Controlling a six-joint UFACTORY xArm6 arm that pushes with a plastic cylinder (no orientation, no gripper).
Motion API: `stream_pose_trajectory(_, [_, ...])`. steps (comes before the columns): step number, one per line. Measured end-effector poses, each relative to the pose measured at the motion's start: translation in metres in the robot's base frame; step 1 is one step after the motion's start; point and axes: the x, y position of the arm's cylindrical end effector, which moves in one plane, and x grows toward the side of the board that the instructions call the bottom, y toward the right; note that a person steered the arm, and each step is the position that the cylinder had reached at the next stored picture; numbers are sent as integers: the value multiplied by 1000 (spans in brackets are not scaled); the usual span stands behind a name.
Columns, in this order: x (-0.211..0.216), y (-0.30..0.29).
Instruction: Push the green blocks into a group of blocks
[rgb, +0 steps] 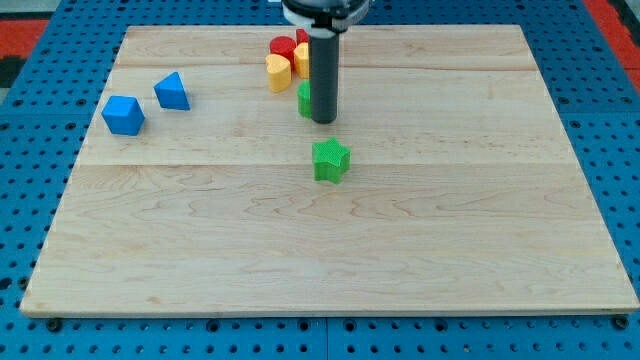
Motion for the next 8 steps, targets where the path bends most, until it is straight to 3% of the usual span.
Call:
stream_pose_trajectory(1, [-17,-2])
stream_pose_trajectory(2, [56,90])
stream_pose_trajectory(3, [122,114])
stream_pose_trajectory(5, [95,-24])
stream_pose_trajectory(6, [61,-35])
stream_pose_trajectory(7, [68,-48])
stream_pose_trajectory(8, [104,-22])
